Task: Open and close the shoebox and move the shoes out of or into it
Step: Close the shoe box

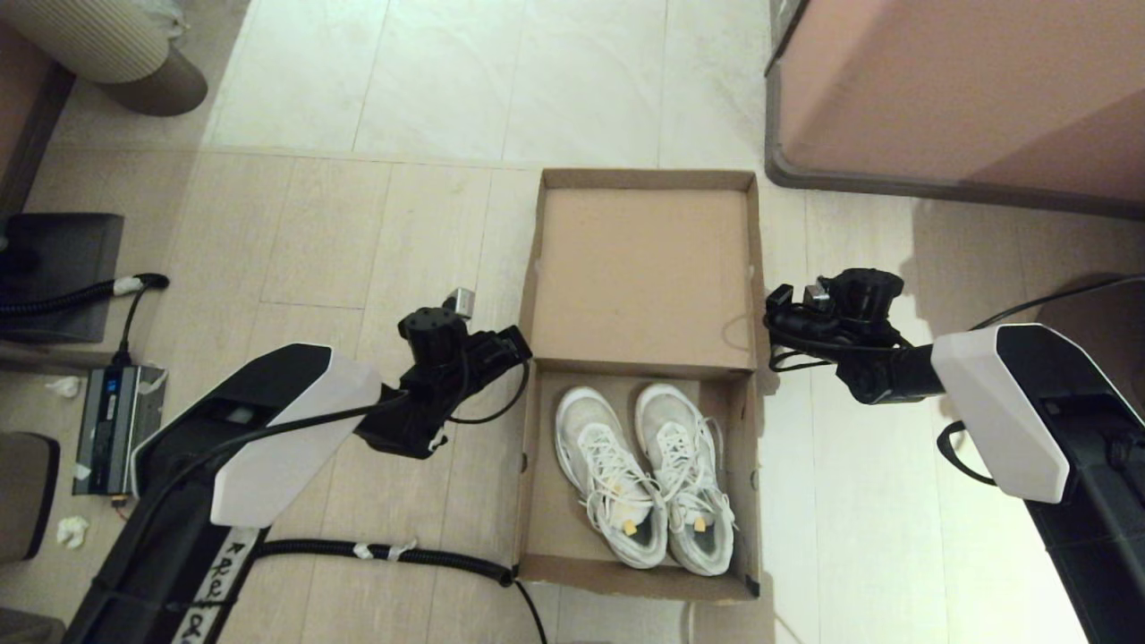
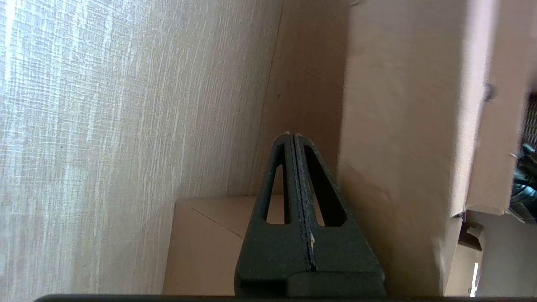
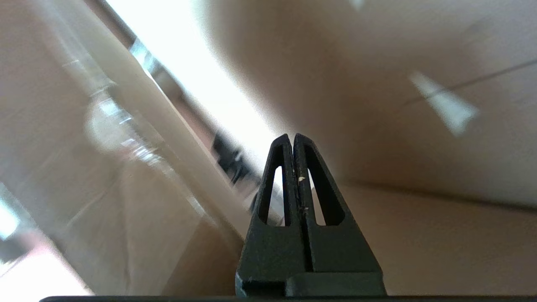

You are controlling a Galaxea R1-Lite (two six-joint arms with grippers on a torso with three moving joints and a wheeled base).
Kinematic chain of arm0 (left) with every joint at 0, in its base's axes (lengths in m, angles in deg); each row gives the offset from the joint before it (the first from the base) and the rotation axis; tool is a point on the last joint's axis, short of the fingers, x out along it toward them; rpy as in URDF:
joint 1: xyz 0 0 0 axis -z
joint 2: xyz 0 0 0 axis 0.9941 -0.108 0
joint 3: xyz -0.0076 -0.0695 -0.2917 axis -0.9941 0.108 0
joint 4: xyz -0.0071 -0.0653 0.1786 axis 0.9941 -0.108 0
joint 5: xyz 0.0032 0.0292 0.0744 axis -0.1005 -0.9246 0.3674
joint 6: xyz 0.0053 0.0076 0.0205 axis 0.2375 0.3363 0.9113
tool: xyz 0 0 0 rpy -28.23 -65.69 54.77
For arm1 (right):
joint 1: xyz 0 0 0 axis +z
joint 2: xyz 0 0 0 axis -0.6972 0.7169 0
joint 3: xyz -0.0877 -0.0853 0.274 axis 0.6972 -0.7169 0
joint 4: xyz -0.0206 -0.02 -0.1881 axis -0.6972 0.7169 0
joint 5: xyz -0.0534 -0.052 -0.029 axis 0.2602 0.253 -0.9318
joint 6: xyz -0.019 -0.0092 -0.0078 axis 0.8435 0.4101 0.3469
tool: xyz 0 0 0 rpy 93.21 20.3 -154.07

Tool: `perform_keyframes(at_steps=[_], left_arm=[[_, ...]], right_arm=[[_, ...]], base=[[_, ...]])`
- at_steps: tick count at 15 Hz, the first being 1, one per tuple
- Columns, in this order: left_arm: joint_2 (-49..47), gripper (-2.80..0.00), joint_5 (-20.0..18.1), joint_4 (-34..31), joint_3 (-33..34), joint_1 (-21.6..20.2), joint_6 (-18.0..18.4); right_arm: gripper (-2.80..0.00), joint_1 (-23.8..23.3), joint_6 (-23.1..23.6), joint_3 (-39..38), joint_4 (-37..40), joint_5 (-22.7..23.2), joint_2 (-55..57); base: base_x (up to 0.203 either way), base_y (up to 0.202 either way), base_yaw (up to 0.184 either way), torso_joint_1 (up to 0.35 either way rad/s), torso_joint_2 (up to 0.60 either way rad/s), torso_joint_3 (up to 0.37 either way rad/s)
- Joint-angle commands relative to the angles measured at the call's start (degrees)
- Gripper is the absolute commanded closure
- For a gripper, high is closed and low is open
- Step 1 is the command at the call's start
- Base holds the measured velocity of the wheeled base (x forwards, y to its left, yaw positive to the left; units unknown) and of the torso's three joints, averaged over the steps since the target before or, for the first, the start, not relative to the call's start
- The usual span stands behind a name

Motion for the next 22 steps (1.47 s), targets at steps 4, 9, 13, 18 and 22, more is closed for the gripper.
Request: perform_keyframes(at_steps=[4,9,13,18,22], left_arm=[[0.1,0.0,-0.13,0.31,0.01,-0.01,-0.22],[2.5,0.0,-0.13,0.6,1.22,-0.01,-0.22],[6.4,0.0,-0.13,0.4,2.96,-0.01,-0.74],[11.14,0.0,-0.13,0.33,5.17,0.41,-0.69],[15.2,0.0,-0.13,-0.08,6.46,0.95,-0.72]], right_arm=[[0.0,-2.08,-9.78,0.02,-8.39,11.17,-0.64],[0.0,-3.51,-21.86,0.14,-19.63,18.64,-1.28],[0.0,-3.46,-22.55,0.46,-19.69,23.77,-2.79],[0.0,-3.42,-26.84,0.5,-19.87,25.66,-6.27],[0.0,-3.51,-29.48,0.43,-19.89,26.48,-9.94]], base=[[0.0,0.0,0.0,0.0,0.0,0.0],[0.0,0.0,0.0,0.0,0.0,0.0],[0.0,0.0,0.0,0.0,0.0,0.0],[0.0,0.0,0.0,0.0,0.0,0.0],[0.0,0.0,0.0,0.0,0.0,0.0]])
